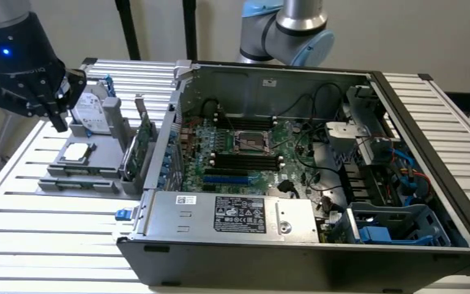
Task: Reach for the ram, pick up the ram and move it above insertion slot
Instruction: 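Pick up the ram and move it above insertion slot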
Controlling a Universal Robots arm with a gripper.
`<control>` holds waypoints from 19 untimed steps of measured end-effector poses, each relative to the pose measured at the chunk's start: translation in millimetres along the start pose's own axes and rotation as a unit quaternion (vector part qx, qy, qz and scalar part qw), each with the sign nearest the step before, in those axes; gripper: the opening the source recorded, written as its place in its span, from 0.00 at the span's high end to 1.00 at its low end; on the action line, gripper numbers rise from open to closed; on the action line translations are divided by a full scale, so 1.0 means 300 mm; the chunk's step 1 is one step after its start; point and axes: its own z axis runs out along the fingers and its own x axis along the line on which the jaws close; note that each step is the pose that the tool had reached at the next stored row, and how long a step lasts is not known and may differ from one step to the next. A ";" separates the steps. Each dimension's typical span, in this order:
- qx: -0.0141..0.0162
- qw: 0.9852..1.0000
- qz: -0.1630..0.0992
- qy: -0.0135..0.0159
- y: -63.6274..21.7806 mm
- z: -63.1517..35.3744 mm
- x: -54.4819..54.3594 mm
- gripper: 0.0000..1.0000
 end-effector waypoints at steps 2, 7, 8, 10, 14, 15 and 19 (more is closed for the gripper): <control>0.000 1.000 -0.019 0.001 0.000 0.000 0.000 0.89; 0.000 0.998 -0.064 0.002 0.000 0.001 0.000 0.89; 0.000 0.997 -0.073 0.003 0.000 0.001 0.000 0.89; 0.000 0.996 -0.091 0.003 0.000 0.002 0.000 0.89; 0.000 0.992 -0.127 0.005 0.000 0.003 0.000 0.89; 0.000 0.991 -0.136 0.005 0.000 0.003 0.000 0.89; 0.000 0.985 -0.172 0.007 0.000 0.004 0.000 0.89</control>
